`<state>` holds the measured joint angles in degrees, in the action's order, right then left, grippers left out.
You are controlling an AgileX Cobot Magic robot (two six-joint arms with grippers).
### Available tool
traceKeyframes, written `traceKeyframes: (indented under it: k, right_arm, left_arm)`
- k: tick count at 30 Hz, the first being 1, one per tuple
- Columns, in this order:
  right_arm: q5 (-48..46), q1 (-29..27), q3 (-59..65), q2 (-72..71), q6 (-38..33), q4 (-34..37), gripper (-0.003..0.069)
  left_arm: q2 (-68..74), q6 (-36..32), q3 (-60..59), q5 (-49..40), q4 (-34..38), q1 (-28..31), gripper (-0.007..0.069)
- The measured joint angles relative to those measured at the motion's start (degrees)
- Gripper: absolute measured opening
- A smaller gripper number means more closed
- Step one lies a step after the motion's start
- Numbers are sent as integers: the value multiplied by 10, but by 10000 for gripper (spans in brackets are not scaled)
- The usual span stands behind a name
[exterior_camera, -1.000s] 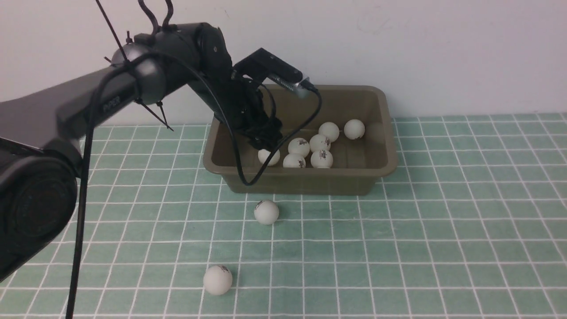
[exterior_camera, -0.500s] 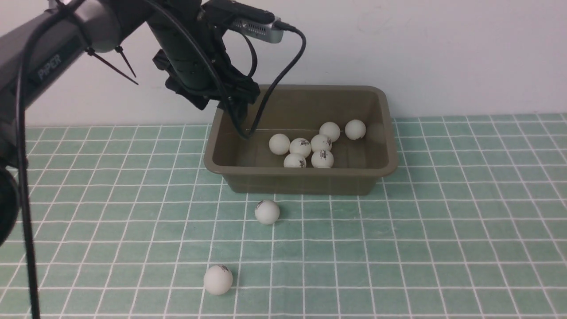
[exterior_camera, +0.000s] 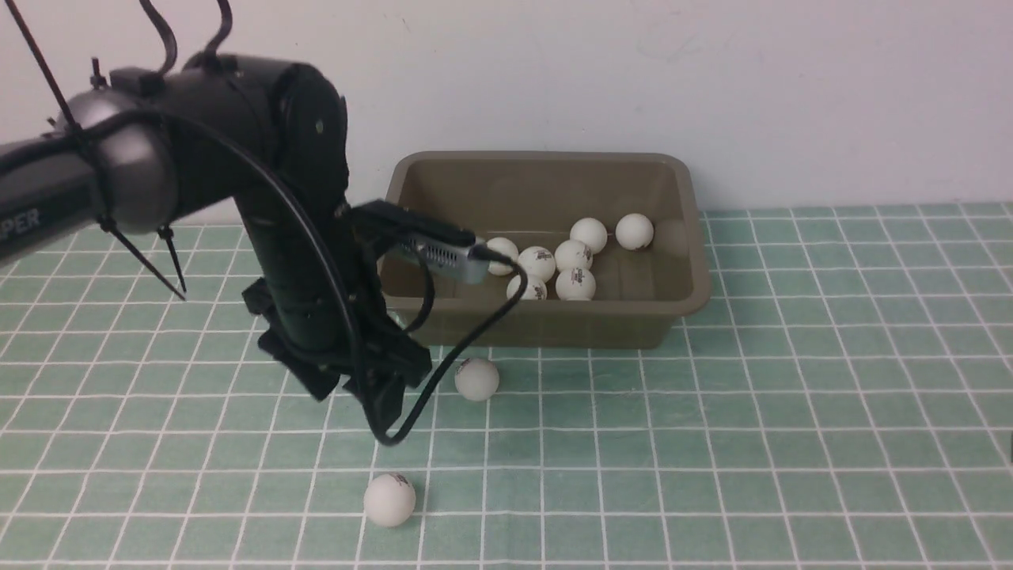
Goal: Put the table tennis balls in the box on the green coffee tablecloth.
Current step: 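Reach for and grasp a ping pong ball on the table beside the basket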
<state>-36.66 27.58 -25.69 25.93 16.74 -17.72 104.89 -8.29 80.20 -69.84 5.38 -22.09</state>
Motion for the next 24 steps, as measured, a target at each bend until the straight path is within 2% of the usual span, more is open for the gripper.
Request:
traceKeyframes:
  k: [13,24]
  right_arm:
    - [0,0,0,0,0,19,-16]
    - [0,0,0,0,0,21,-16]
  left_arm:
    - [0,-10,-78,100,46,0,479]
    - [26,-16,-80,109,75,-1,479]
